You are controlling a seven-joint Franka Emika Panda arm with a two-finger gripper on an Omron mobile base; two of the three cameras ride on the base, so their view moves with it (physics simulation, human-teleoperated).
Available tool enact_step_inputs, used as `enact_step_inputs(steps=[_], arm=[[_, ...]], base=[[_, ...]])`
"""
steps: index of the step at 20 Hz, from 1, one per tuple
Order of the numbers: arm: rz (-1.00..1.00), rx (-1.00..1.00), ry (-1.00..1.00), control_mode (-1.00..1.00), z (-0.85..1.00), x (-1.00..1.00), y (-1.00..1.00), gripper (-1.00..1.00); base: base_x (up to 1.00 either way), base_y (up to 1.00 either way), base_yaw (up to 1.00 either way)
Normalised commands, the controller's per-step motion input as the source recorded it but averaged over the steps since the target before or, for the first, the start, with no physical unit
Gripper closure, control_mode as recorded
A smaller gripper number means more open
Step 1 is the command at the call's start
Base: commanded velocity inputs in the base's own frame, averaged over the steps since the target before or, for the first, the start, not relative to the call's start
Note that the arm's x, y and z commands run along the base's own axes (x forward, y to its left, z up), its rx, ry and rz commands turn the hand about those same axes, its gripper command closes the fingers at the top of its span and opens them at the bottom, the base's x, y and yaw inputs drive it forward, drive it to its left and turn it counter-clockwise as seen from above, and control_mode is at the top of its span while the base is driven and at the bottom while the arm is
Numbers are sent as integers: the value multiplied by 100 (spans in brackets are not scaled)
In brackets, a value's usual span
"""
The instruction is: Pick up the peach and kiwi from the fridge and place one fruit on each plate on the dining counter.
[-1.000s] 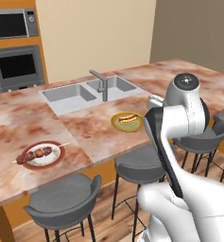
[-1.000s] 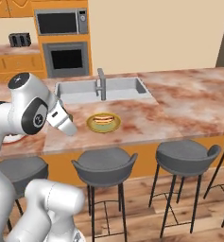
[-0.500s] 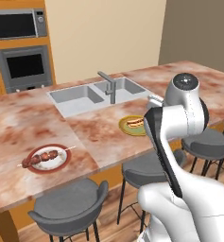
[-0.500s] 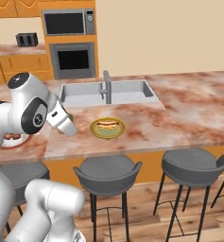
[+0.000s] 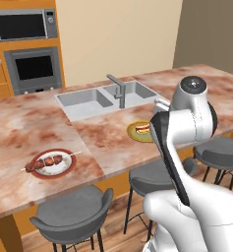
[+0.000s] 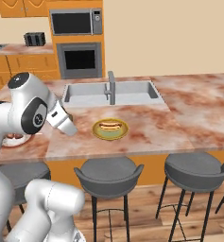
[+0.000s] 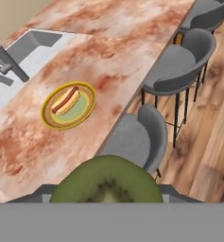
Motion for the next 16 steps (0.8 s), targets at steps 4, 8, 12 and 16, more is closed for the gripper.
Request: enact_step_inputs(steps=[4, 8, 12, 16], arm=[[11, 8, 0, -100, 0, 55, -18, 100], [11, 5, 0, -100, -8, 66, -21, 100], [12, 2, 0, -100, -21, 55, -17, 100], [12, 0, 13, -100, -56, 76, 0, 100]], base=[[0, 0, 0], [0, 0, 0], [0, 0, 0], [0, 0, 0]])
